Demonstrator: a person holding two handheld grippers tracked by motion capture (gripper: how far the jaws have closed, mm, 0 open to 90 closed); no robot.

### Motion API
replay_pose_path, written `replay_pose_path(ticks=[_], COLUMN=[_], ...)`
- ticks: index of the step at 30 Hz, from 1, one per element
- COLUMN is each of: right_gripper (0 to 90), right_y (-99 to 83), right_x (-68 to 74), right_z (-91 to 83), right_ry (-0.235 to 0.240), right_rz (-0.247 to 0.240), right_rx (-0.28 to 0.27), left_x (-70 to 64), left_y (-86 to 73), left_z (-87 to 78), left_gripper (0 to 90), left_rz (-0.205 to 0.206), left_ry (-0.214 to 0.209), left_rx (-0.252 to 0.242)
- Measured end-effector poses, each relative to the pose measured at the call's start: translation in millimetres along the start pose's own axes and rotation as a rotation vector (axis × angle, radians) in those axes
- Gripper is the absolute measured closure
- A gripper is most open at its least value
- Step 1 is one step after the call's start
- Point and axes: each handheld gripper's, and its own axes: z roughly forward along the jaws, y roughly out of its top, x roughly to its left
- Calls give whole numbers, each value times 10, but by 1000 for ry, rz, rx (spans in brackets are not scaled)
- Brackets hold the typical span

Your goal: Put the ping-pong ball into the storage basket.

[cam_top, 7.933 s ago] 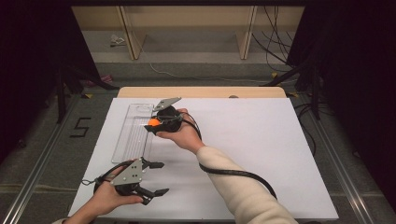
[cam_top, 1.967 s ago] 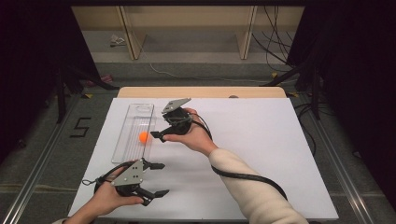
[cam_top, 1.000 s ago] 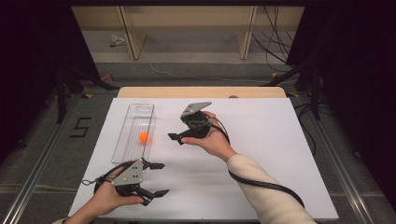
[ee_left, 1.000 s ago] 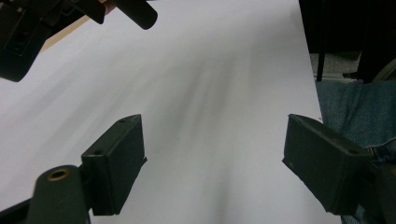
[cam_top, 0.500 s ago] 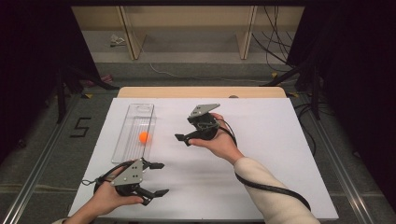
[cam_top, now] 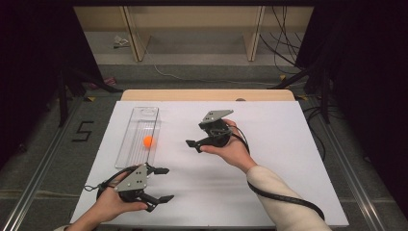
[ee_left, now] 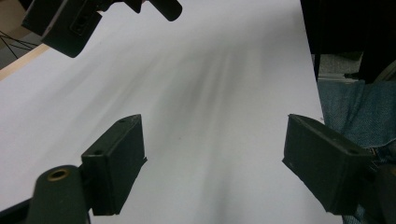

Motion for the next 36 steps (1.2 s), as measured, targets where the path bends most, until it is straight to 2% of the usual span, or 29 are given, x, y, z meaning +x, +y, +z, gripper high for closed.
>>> replay_pose_path(ticks=[9, 25, 36], right_gripper=[166, 165, 165], right_y=[-108, -402, -538], right_x=[-49, -148, -168], right_z=[-157, -565, -760], right_ry=[-25, -81, -106], right_rz=[17, 59, 80], right_rx=[-4, -29, -39], left_x=[0, 4, 4], left_y=[-2, -1, 0], left_z=[2, -1, -6], left_gripper=[201, 201, 201], left_rz=[-2, -3, -5], left_ry=[1, 6, 7], left_rx=[-2, 0, -1])
